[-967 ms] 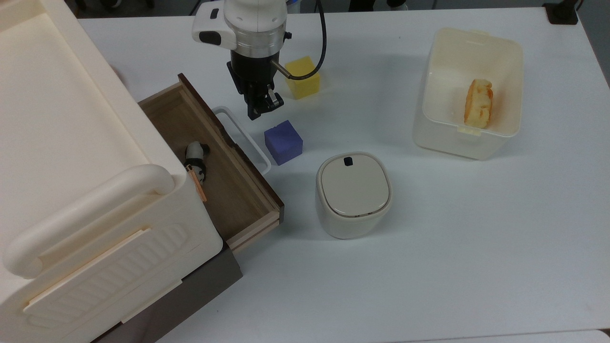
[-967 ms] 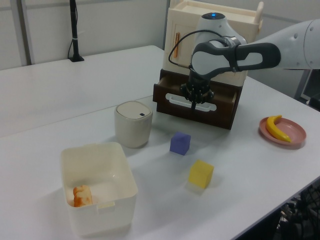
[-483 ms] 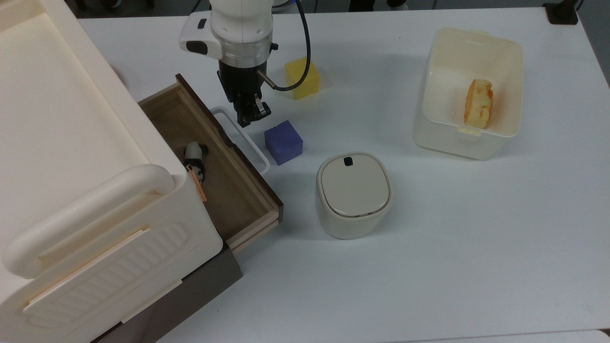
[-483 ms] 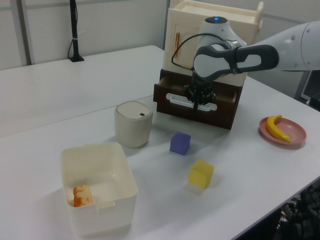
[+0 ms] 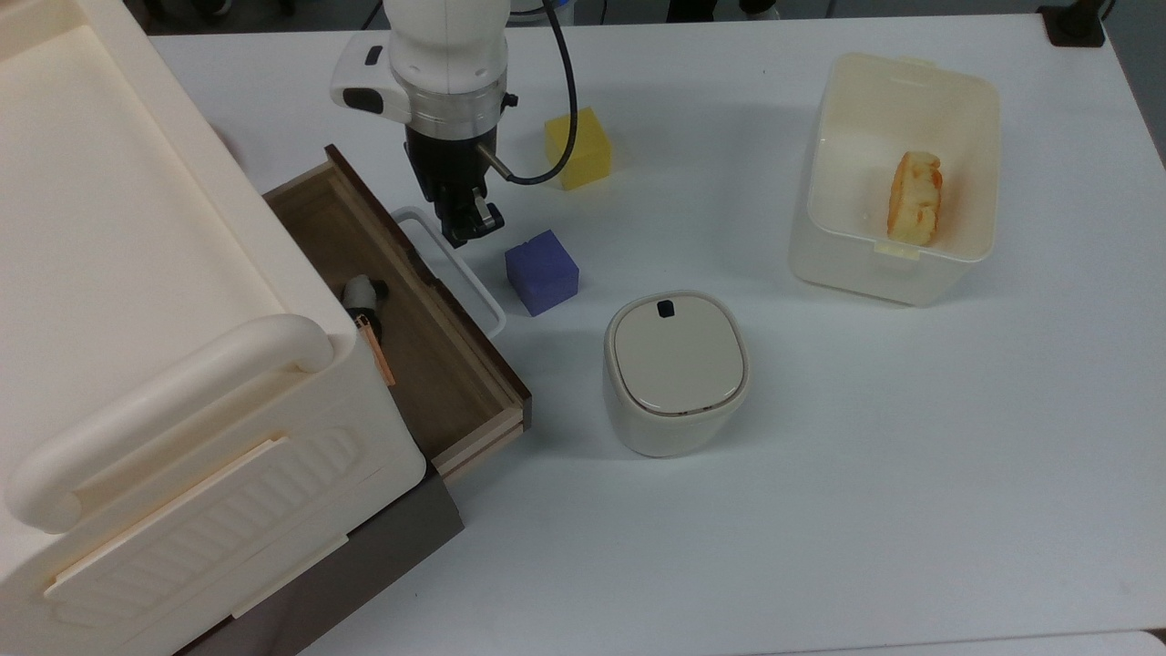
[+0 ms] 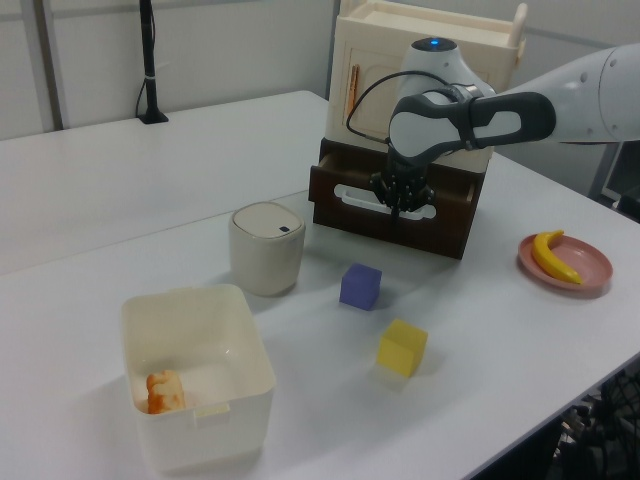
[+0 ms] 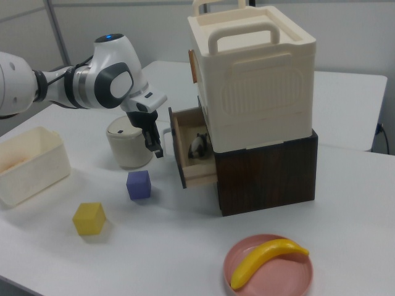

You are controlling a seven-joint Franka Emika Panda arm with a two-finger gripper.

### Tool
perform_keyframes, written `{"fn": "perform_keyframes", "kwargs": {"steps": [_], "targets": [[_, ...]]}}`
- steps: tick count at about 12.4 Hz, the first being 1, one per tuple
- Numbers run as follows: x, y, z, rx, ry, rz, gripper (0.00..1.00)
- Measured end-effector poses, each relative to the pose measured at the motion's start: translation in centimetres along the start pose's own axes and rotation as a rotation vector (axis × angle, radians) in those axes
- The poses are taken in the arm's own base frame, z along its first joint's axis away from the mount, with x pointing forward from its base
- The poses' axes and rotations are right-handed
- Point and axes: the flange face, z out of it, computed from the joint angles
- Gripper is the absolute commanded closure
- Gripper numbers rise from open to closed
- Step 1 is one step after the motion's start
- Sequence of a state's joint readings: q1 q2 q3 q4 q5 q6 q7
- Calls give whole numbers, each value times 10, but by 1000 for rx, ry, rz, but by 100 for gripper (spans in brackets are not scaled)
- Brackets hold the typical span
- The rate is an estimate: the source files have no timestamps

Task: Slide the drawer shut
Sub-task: 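Push the drawer front inward into the wooden cabinet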

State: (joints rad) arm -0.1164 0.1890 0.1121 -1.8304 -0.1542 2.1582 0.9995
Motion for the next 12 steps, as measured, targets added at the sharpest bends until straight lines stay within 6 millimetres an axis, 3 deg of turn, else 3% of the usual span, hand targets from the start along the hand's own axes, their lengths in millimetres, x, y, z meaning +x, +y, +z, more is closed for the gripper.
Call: {"fn": "perform_keyframes", "kwargs": {"steps": [12], "targets": [[54,30,-1,37,45,95,100]]}}
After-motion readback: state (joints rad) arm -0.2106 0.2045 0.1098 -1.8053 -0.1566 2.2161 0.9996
